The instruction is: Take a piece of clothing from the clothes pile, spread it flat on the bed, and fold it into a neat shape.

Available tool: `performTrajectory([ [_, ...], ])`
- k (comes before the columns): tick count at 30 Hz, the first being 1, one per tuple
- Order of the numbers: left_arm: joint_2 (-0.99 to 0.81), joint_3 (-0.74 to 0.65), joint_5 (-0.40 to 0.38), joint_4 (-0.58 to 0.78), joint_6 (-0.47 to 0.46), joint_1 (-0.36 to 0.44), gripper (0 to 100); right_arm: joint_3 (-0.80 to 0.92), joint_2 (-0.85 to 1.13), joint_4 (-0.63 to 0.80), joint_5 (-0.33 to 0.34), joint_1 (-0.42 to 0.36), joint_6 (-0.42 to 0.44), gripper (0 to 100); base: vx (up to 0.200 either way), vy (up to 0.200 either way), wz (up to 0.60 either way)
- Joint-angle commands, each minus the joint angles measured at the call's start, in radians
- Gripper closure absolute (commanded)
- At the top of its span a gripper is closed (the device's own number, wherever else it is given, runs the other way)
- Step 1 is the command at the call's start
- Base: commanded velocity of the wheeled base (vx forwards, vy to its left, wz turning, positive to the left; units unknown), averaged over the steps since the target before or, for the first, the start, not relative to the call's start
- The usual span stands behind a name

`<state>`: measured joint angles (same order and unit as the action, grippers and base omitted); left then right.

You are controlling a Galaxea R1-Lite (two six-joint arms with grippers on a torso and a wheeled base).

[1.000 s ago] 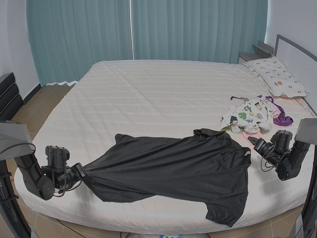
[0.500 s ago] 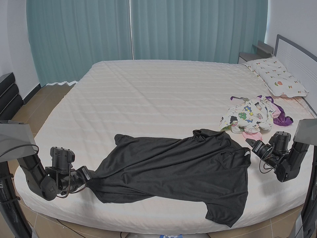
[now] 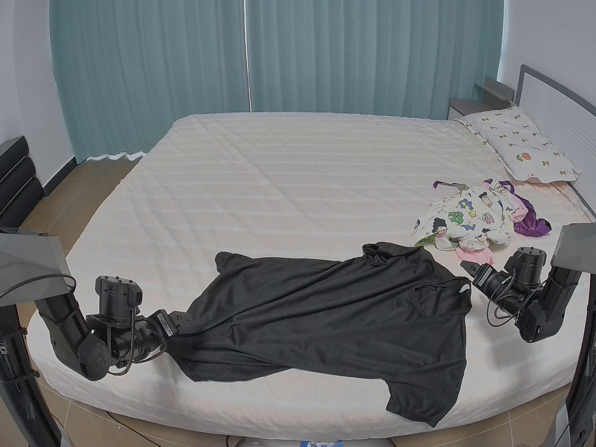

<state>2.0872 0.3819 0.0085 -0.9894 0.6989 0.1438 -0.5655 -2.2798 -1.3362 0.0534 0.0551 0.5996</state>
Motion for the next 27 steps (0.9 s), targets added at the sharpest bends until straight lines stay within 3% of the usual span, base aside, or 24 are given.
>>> performTrajectory([
  [1,0.005,0.000,0.001,0.000,0.002,0.002,0,0.021,0.008,-0.001,0.000,-0.020,-0.001,0,-0.200,0.000,0.00],
  [8,0.005,-0.006,0.001,0.000,0.004,0.007,0,0.085,0.026,0.000,0.008,-0.047,-0.009,0,-0.200,0.000,0.00],
  [9,0.005,-0.017,-0.001,0.000,0.004,0.020,0,0.138,0.056,0.011,0.068,-0.054,-0.018,0,-0.200,0.000,0.00],
  [12,0.004,-0.029,-0.001,0.000,0.002,0.037,0,0.194,0.079,0.014,0.131,-0.061,-0.060,0,-0.200,0.000,0.00],
  [16,0.002,-0.031,-0.001,0.001,0.001,0.040,0,0.240,0.068,0.015,0.146,-0.064,-0.142,0,0.000,0.000,0.00],
  [27,0.088,-0.009,0.011,-0.029,0.025,0.103,0,0.273,0.059,0.043,0.158,-0.101,-0.153,0,0.000,0.000,0.00],
])
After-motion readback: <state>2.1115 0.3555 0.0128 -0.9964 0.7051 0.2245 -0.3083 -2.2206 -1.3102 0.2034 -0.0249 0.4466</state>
